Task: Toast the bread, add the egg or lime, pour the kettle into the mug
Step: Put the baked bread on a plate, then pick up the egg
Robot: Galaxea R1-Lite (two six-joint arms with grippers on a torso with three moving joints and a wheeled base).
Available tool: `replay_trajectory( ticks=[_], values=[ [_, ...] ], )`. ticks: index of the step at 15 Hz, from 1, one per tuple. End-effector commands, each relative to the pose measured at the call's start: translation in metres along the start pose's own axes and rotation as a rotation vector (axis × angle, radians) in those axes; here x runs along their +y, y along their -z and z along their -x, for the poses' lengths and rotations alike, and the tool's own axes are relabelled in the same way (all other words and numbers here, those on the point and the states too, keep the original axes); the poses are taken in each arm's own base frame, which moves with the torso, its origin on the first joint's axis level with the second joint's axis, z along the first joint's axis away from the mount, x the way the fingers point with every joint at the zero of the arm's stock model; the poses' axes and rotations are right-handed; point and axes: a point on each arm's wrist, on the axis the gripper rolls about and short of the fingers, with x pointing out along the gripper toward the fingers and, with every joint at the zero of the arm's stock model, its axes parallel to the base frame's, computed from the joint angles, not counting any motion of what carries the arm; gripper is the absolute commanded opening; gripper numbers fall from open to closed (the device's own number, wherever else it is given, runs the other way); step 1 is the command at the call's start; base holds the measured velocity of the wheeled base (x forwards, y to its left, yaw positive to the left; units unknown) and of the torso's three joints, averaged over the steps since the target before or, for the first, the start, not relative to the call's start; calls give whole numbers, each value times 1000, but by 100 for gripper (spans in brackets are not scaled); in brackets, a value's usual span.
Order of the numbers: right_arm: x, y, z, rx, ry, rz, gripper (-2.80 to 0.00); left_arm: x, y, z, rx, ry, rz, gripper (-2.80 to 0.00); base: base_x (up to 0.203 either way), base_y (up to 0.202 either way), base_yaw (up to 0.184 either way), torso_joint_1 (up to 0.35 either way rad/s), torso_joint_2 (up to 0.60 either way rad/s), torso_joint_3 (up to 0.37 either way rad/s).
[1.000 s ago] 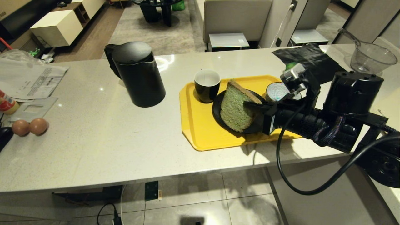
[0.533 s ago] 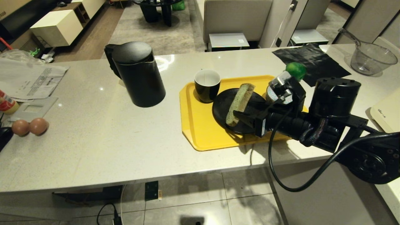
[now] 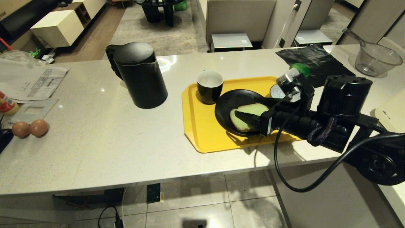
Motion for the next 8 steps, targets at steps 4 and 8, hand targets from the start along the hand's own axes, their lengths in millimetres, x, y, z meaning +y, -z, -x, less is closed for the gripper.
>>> replay_trajectory(
  ticks=[4, 8],
  values=[
    [1, -17, 12, -52, 6, 15, 0, 0, 0, 0, 0, 0, 0, -280, 0, 0, 0, 0, 0, 0],
    [-2, -24, 27, -72, 23, -29, 0, 0, 0, 0, 0, 0, 0, -280, 0, 0, 0, 0, 0, 0]
  ],
)
